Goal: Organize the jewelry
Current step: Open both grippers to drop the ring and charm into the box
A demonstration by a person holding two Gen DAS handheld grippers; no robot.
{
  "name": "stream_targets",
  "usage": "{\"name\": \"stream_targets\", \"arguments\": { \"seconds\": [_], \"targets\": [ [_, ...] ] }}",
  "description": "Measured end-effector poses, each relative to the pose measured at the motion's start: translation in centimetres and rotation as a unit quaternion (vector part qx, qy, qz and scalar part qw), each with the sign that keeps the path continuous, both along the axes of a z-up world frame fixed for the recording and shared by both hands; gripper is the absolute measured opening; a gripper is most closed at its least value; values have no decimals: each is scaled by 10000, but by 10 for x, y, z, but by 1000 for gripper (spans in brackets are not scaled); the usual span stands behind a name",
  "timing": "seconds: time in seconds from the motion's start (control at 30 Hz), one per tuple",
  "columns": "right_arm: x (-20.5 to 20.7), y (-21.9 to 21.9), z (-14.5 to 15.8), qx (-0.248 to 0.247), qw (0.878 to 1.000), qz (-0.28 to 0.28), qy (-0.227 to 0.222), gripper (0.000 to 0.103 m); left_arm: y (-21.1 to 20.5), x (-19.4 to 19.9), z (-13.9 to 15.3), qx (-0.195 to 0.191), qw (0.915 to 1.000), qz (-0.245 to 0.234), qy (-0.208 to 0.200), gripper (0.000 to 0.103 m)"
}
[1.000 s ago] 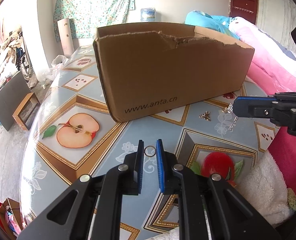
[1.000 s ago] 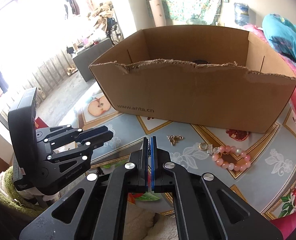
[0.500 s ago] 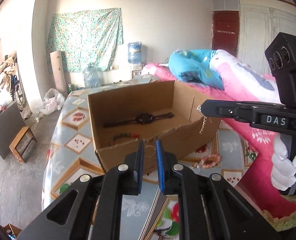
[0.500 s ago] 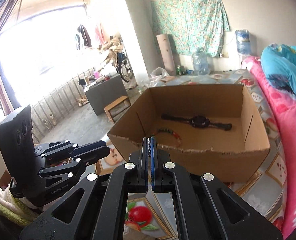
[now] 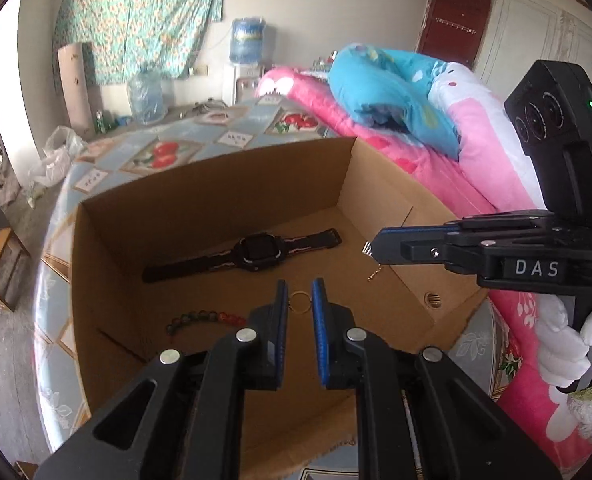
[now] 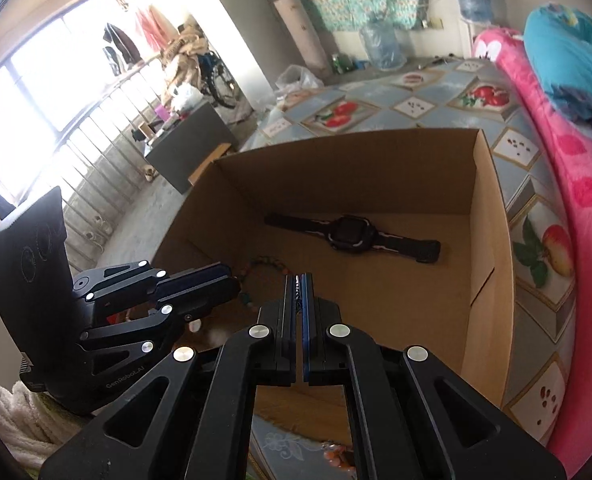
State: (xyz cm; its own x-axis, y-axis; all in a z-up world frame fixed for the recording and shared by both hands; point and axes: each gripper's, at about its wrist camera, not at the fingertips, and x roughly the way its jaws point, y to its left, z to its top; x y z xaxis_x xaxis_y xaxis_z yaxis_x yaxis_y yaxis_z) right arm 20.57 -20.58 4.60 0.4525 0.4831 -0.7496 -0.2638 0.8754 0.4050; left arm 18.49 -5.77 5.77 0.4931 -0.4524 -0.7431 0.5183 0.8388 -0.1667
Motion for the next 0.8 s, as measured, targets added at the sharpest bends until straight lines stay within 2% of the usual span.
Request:
{"name": "stream_targets", "arguments": {
  "seconds": [0.07,0.17,0.3,0.37,0.6,0.8],
  "targets": [
    [11,-1,-7,-81,9998,-6,164,1,-5,15,-9,-24,9995,64,303,12],
    [22,0,-15,-278,9991,-1,322,3,-8,27,-16,26,9984,141,549,12],
    [29,2,-15,-444,9987,-14,247,5,-7,35,-17,-92,9972,202,709,13],
    [31,2,-13,-474,9987,-30,183,7,-7,36,-16,-115,9972,233,705,22],
    [27,-6,-6,-390,9991,-140,-29,8,-2,36,-12,-321,9968,346,639,23],
    [10,-24,17,-269,9976,-436,-468,10,12,21,9,-530,9972,496,182,23]
  ]
}}
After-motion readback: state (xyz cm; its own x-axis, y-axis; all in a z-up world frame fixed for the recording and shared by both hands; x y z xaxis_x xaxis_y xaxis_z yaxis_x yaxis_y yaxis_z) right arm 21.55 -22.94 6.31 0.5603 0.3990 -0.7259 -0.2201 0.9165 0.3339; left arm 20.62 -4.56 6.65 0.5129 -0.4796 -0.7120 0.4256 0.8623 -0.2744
